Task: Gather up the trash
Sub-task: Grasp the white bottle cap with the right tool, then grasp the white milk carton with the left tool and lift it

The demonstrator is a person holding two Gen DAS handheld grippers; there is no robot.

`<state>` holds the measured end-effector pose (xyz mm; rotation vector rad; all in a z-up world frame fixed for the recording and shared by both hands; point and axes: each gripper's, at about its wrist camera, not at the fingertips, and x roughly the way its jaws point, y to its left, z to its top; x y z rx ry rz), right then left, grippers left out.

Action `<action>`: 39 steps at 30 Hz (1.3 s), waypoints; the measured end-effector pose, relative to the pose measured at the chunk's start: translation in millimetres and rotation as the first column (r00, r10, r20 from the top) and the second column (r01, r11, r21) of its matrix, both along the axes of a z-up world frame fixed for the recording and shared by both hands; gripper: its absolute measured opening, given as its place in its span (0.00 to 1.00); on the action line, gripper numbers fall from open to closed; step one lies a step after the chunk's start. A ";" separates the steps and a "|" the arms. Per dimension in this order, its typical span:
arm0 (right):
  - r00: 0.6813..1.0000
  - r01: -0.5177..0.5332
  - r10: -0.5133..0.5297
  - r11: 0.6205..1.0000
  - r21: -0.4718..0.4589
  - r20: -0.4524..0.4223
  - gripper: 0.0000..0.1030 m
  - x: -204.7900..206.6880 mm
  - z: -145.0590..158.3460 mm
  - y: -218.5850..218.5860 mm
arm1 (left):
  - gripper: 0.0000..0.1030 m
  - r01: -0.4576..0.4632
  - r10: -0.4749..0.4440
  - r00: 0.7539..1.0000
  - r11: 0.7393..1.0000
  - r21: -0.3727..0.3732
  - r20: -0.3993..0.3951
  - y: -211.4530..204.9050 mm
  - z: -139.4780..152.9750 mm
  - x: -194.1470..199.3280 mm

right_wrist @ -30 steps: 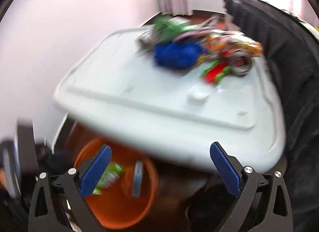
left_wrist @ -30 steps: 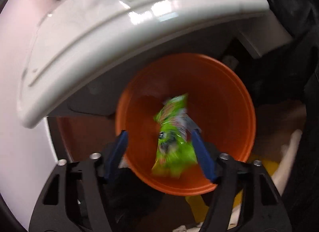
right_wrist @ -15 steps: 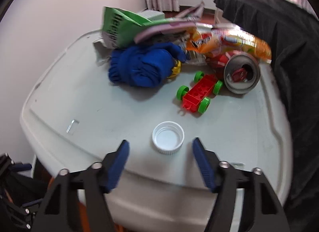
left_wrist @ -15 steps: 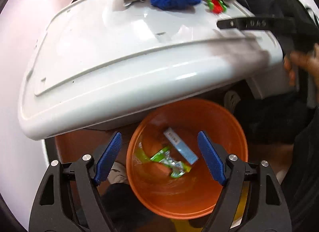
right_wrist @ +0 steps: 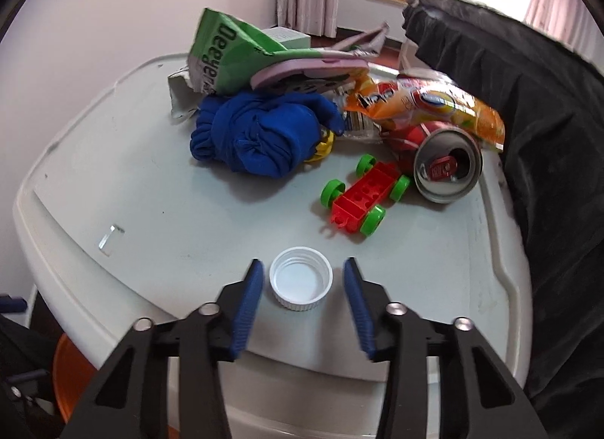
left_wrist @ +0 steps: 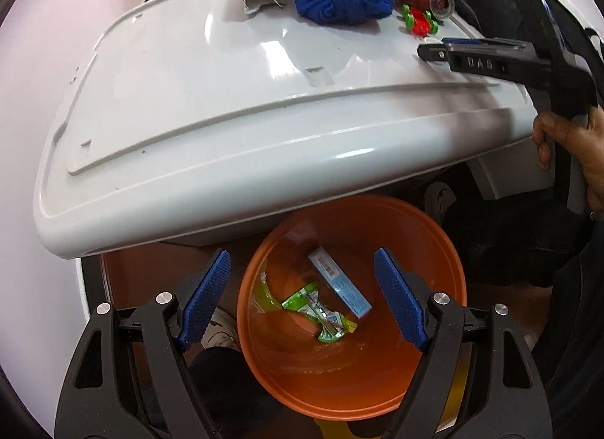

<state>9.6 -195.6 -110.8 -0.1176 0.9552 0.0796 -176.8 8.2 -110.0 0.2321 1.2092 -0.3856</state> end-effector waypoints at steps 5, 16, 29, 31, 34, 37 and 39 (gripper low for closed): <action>1.000 -0.016 0.016 0.999 -0.033 0.005 0.31 -1.7 1.9 2.7 | 0.74 -0.020 0.021 0.999 0.999 -0.030 0.039 3.7 10.4 2.3; 0.993 -0.101 0.094 0.991 0.089 0.073 0.31 -37.1 68.1 -5.5 | 0.74 -0.018 0.042 0.983 0.991 -0.133 0.180 -1.0 57.0 47.3; 0.992 -0.115 0.101 0.972 0.203 0.081 0.31 -52.7 74.7 -41.8 | 0.74 -0.022 -0.003 0.947 0.997 0.074 0.322 -18.3 51.0 201.6; 0.992 -0.114 0.099 0.970 0.216 0.080 0.31 -50.6 73.8 -42.6 | 0.74 -0.021 -0.007 0.947 0.996 0.082 0.320 -21.1 45.0 224.0; 0.993 -0.110 0.096 0.967 0.232 0.070 0.31 -45.7 71.5 -44.2 | 0.74 0.032 -0.051 0.943 0.998 0.062 0.330 -27.6 41.4 244.4; 0.994 -0.102 0.090 0.964 0.246 0.062 0.31 -41.9 69.7 -47.1 | 0.74 0.065 -0.086 0.946 0.995 0.077 0.313 -32.6 30.8 263.5; 0.995 -0.098 0.086 0.962 0.257 0.057 0.31 -40.0 68.9 -48.6 | 0.74 0.081 -0.106 0.946 0.993 0.091 0.306 -33.8 25.2 270.6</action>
